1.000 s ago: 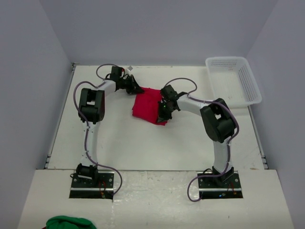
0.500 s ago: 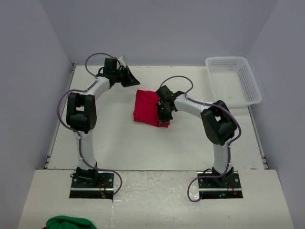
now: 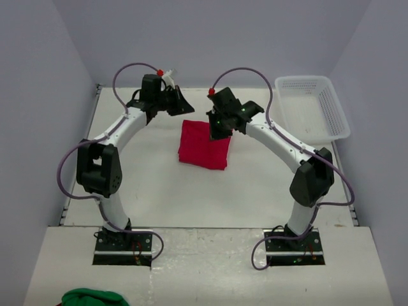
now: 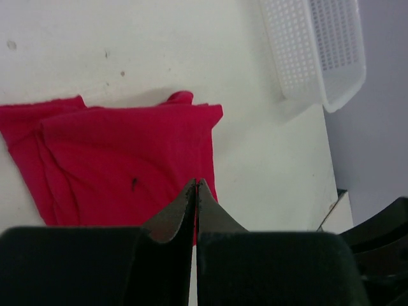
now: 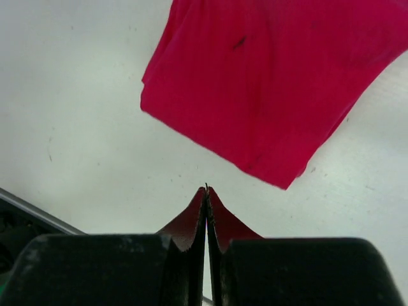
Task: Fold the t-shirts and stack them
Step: Smooth out wrinkles on the folded tshirt
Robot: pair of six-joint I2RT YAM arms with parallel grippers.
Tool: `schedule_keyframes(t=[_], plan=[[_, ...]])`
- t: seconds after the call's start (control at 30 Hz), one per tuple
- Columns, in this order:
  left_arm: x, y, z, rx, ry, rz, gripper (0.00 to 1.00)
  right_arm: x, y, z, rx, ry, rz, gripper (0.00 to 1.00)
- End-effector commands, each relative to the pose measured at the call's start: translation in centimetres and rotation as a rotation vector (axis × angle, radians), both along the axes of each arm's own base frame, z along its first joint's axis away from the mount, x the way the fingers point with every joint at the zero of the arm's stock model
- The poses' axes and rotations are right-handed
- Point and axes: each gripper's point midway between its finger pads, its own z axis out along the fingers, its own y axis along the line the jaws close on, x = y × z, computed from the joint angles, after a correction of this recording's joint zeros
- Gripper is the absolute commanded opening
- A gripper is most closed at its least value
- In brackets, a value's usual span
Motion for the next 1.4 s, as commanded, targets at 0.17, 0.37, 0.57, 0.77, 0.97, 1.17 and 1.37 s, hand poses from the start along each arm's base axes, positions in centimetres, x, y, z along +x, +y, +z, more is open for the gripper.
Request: schedule_keyframes(t=[0.17,0.37,0.57,0.77,0.97,1.17,1.37], plan=[[-3.8,-3.3,-6.0,0.038,0.129,-0.106,0.0,7.0,-1.9,-2.2,-0.067,0.008,-0.056,0.0],[-4.6,-3.5,-7.5,0.042,0.158,-0.12,0.0,10.5,-2.7,-4.7,-0.054,0.044,-0.082,0.0],[-6.0,-3.3,-8.3,0.047,0.183,-0.132,0.0,11.9,-3.5,-7.3,-0.05,0.095,-0.097,0.0],[-7.8,-3.5,-9.2,0.054,0.223,-0.152,0.0,12.8,-3.6,-8.3,-0.045,0.106,-0.108,0.0],[-9.0,-2.7,-11.0,0.108,0.261,-0.14,0.0,13.4,-4.3,-9.4,-0.051,0.122,-0.132,0.0],[-9.7,-1.6,-12.9,0.165,0.303,-0.107,0.0,14.1,-5.3,-10.2,-0.049,0.142,-0.171,0.0],[-10.2,0.1,-15.2,0.251,0.368,-0.041,0.0,14.5,-5.9,-11.6,-0.051,0.179,-0.177,0.0]])
